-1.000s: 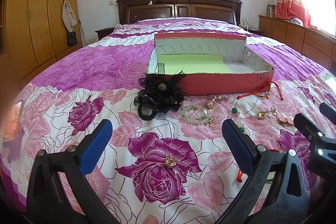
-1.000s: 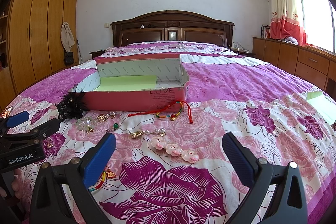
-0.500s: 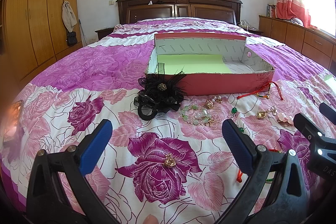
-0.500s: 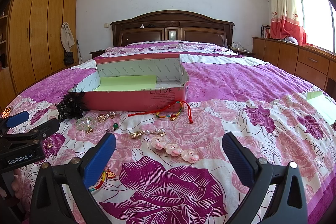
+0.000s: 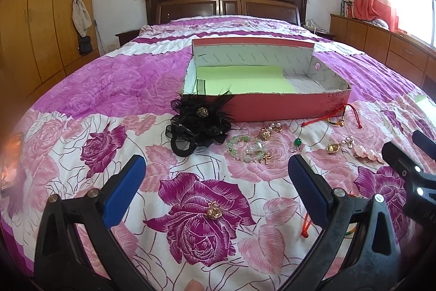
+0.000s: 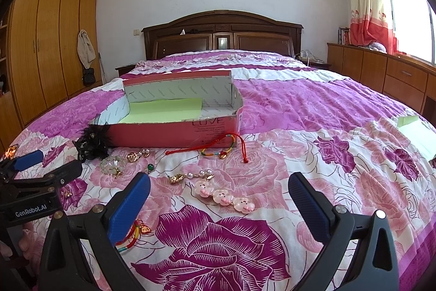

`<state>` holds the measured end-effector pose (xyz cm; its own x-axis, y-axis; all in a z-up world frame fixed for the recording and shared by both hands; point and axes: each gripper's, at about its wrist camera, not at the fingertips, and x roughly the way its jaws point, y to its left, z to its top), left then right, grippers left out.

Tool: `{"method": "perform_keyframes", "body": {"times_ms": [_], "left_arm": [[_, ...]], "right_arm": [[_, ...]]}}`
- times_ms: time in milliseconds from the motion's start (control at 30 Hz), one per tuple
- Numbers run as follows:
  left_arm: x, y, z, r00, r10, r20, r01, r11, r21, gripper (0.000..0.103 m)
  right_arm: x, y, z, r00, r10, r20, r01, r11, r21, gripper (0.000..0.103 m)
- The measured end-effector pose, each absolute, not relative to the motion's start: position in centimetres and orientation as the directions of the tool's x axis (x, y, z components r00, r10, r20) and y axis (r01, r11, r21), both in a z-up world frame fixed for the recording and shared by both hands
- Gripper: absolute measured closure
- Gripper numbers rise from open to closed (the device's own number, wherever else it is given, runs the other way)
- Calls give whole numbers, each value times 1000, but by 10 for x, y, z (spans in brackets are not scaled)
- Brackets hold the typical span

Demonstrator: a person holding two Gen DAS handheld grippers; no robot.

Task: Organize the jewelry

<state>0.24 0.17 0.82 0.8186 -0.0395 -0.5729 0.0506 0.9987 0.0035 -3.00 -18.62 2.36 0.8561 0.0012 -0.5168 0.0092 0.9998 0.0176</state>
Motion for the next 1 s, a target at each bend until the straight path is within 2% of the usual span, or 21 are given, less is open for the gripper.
{"method": "perform_keyframes", "body": {"times_ms": [600, 1000], "left_arm": [[67, 18, 17, 730, -82, -679, 62, 997, -54, 6], [118, 31, -14, 637, -73, -767, 56, 997, -49, 9]], "right_arm": [[-8, -202, 30, 803, 33, -595, 28, 995, 93, 0], [2, -209, 22, 779, 50, -625, 34, 992, 122, 0]]}}
